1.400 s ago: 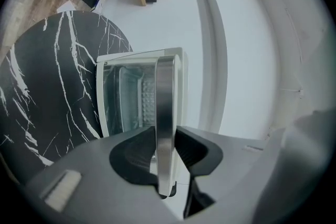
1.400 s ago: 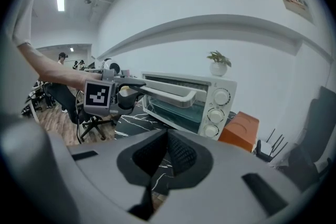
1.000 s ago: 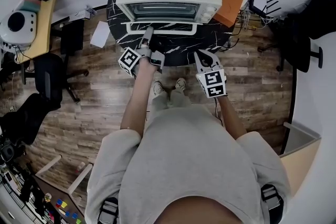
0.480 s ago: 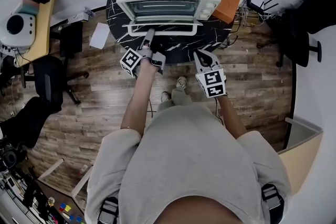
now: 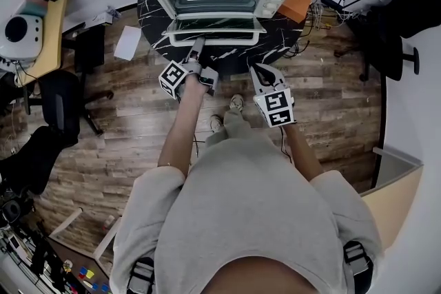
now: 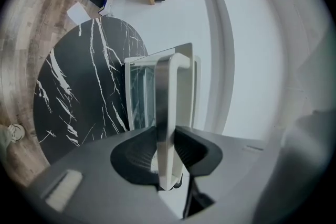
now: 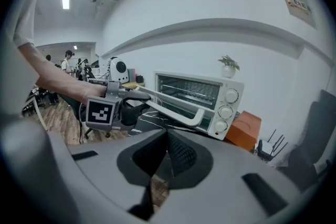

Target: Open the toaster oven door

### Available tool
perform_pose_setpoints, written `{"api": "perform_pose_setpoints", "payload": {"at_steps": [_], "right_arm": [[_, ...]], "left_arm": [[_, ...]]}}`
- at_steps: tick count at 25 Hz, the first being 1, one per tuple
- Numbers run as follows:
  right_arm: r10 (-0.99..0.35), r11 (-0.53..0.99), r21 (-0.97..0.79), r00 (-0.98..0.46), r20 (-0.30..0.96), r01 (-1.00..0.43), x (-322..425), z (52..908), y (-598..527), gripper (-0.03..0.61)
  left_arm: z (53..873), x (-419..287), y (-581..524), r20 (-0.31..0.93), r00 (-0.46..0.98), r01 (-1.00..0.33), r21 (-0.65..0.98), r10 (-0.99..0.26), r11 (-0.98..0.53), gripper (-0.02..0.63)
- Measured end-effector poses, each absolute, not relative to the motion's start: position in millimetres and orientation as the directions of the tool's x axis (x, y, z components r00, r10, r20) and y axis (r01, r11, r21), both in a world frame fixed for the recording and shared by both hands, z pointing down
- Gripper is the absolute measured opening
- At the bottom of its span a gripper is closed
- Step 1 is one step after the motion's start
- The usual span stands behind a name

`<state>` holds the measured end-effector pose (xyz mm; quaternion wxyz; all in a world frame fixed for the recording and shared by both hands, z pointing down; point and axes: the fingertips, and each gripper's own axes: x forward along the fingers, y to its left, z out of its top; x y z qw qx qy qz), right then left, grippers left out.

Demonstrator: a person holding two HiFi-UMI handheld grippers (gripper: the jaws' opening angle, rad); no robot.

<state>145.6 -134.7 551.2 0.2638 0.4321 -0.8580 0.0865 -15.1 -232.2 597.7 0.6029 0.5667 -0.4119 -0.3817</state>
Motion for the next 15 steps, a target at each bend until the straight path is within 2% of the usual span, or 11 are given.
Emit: {"api": "perform_pose_setpoints", "payload": {"at_steps": [15], "right_arm": [[-0.671, 0.632, 0.066, -0.503, 0.545, -0.772, 140.6, 564.0, -117.8, 0.014]], "left_arm": [[617.2, -14.5, -214.2, 0.094, 0.370, -0.020, 0.995, -0.924, 0.093, 0.103]]}}
